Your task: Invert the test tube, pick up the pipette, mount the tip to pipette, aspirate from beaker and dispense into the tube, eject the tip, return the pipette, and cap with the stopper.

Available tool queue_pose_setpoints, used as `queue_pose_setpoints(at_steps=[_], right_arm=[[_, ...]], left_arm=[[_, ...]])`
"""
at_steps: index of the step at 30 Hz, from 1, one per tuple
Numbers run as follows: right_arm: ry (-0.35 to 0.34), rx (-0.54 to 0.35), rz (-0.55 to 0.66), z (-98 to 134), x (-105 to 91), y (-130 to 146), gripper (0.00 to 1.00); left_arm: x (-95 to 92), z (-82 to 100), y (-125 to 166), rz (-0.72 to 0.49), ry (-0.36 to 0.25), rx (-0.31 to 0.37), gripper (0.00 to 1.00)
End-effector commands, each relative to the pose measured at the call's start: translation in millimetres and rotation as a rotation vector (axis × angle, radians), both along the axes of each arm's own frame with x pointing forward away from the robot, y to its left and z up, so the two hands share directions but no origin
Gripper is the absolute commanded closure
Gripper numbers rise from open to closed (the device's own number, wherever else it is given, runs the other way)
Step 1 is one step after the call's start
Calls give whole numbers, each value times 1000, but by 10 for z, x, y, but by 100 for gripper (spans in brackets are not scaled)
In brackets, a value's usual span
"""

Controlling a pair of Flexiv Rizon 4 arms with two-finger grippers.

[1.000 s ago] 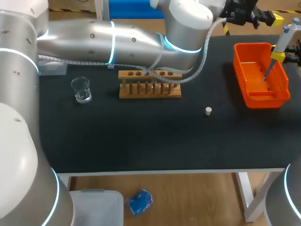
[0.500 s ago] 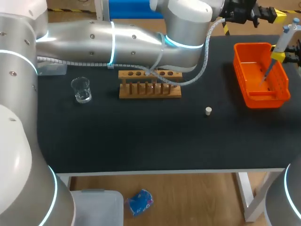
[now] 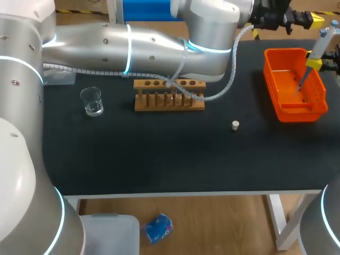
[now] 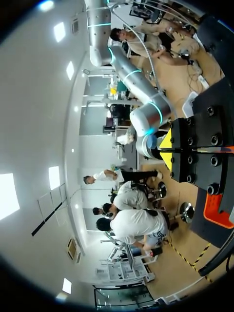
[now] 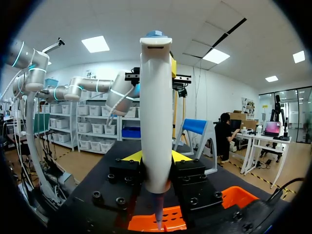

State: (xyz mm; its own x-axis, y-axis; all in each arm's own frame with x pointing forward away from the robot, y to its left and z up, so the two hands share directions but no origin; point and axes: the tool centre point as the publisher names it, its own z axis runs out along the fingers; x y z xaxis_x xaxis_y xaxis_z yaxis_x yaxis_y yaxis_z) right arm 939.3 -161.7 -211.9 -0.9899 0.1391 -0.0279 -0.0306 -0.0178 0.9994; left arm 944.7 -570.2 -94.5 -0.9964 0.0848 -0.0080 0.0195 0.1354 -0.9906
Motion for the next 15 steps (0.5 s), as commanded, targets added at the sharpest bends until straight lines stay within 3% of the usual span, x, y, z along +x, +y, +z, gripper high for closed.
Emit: queue_pose_setpoints(at_steps=[1, 15], right_arm=[[-1, -1, 3, 1, 10, -8, 100], [-1, -1, 3, 1, 10, -8, 100]], left_arm=[[-3, -53, -24, -9, 2, -10, 100], [-24, -82, -69, -32, 7, -16, 100]])
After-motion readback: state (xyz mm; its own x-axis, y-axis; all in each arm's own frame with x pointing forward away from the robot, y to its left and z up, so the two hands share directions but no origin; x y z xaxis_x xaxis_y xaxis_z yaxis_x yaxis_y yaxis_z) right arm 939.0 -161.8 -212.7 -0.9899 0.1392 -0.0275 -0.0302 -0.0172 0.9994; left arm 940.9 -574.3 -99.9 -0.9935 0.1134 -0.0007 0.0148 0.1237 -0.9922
